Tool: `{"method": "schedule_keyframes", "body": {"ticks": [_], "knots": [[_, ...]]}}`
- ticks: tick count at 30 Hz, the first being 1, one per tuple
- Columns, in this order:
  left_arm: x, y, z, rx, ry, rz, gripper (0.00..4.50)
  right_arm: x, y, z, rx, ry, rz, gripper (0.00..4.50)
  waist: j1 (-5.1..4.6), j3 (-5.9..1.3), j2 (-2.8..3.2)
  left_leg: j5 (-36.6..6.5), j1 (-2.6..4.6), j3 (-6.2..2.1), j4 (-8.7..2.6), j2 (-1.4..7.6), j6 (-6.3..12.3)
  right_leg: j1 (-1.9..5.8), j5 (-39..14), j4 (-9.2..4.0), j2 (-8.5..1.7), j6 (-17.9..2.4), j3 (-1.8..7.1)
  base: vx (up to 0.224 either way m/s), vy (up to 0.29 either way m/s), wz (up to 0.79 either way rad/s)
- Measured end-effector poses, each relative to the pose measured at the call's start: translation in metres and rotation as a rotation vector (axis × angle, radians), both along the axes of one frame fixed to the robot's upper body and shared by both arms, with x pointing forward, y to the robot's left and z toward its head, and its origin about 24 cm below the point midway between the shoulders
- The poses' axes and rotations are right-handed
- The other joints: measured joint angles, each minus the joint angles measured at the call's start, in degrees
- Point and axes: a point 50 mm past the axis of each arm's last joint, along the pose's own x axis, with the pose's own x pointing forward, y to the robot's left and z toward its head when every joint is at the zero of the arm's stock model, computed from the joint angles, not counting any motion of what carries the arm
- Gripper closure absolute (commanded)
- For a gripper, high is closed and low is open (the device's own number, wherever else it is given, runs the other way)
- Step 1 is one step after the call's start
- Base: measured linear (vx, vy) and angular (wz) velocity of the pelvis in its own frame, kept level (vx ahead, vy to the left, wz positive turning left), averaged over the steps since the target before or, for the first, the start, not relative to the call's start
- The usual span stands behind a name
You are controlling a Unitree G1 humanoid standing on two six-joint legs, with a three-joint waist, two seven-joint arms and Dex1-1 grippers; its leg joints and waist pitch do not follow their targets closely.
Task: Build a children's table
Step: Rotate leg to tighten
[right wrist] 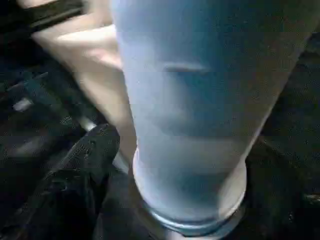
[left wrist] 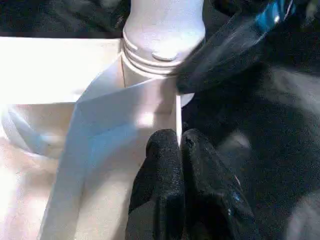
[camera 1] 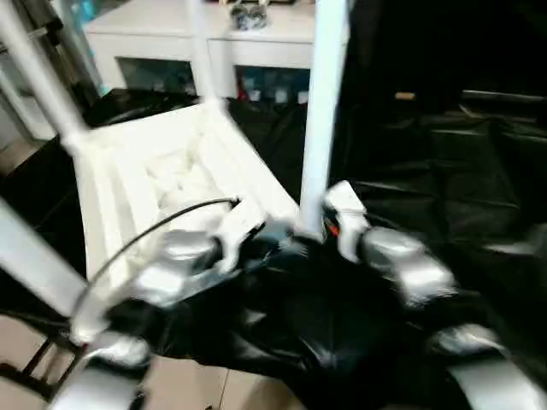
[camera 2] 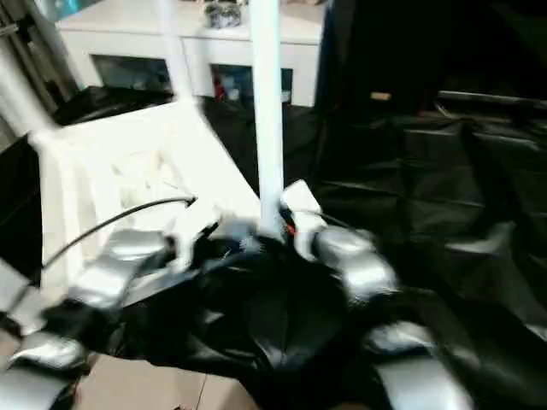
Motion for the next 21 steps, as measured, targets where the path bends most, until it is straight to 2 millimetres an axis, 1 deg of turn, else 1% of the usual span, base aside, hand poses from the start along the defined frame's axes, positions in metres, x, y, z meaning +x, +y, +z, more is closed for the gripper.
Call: {"method": "schedule_keyframes", "body": {"ticks": [4, 5, 6, 9, 12, 14, 15, 16, 21], "knots": [[-0.007, 0.006, 0.003, -0.010, 0.020, -0.088, 4.50, -0.009, -0.006, 0.006, -0.003, 0.029, 0.143, 0.62, 0.82, 0.01, -0.02, 0.0, -0.60, 0.01, 0.25, 0.00, 0.16, -0.56, 0.0, 0.13, -0.01, 0.0, 0.01, 0.000, 0.000, 0.00], [-0.009, 0.008, 0.003, -0.011, 0.031, -0.112, 4.50, -0.012, -0.006, 0.006, 0.000, 0.045, 0.178, 0.77, 0.94, 0.01, -0.03, 0.0, -0.66, -0.01, 0.29, 0.01, 0.17, -0.59, 0.0, 0.13, -0.02, 0.0, 0.01, 0.000, 0.000, 0.00], [-0.011, 0.010, 0.003, -0.011, 0.041, -0.132, 4.50, -0.015, -0.006, 0.006, 0.003, 0.058, 0.206, 0.77, 1.01, 0.01, -0.02, -0.1, -0.70, -0.01, 0.34, 0.01, 0.18, -0.61, 0.0, 0.14, -0.02, 0.0, 0.01, 0.000, 0.000, 0.00], [-0.016, 0.017, 0.003, -0.011, 0.084, -0.187, 4.50, -0.023, -0.006, 0.007, -0.001, 0.090, 0.288, 1.04, 1.06, 0.07, -0.12, -0.1, -0.77, -0.01, 0.57, 0.04, 0.21, -0.61, 0.0, 0.21, -0.03, 0.0, 0.02, 0.000, 0.000, 0.00], [-0.018, 0.017, 0.003, -0.010, 0.100, -0.206, 4.50, -0.024, -0.007, 0.006, -0.004, 0.103, 0.305, 1.28, 1.03, 0.09, -0.15, -0.3, -0.78, 0.01, 0.70, 0.03, -0.07, -0.58, 0.2, 0.20, -0.05, -0.1, 0.08, 0.000, 0.000, 0.00], [-0.019, 0.017, 0.002, -0.012, 0.113, -0.218, 4.50, -0.026, -0.005, 0.006, -0.005, 0.107, 0.311, 1.54, 1.00, 0.09, -0.15, -0.3, -0.77, 0.02, 0.73, 0.03, -0.08, -0.55, 0.2, 0.20, -0.05, -0.1, 0.10, 0.000, 0.000, 0.00], [-0.019, 0.018, 0.002, -0.012, 0.117, -0.223, 4.50, -0.027, -0.005, 0.006, -0.004, 0.108, 0.313, 1.54, 1.01, 0.09, -0.15, -0.2, -0.77, 0.02, 0.74, 0.03, -0.08, -0.55, 0.2, 0.20, -0.05, -0.1, 0.10, 0.000, 0.000, 0.00], [-0.019, 0.018, 0.002, -0.013, 0.119, -0.224, 4.50, -0.028, -0.005, 0.006, -0.004, 0.109, 0.314, 1.71, 1.00, 0.09, -0.15, -0.2, -0.77, 0.02, 0.74, 0.03, -0.08, -0.54, 0.2, 0.21, -0.05, -0.1, 0.10, 0.000, 0.000, 0.00], [-0.019, 0.018, 0.002, -0.014, 0.120, -0.227, 4.50, -0.030, -0.003, 0.006, 0.001, 0.113, 0.316, 1.85, 1.06, 0.08, -0.14, -0.3, -0.78, 0.02, 0.72, 0.04, -0.08, -0.55, 0.2, 0.20, -0.05, -0.1, 0.08, 0.000, 0.000, 0.00]]}}
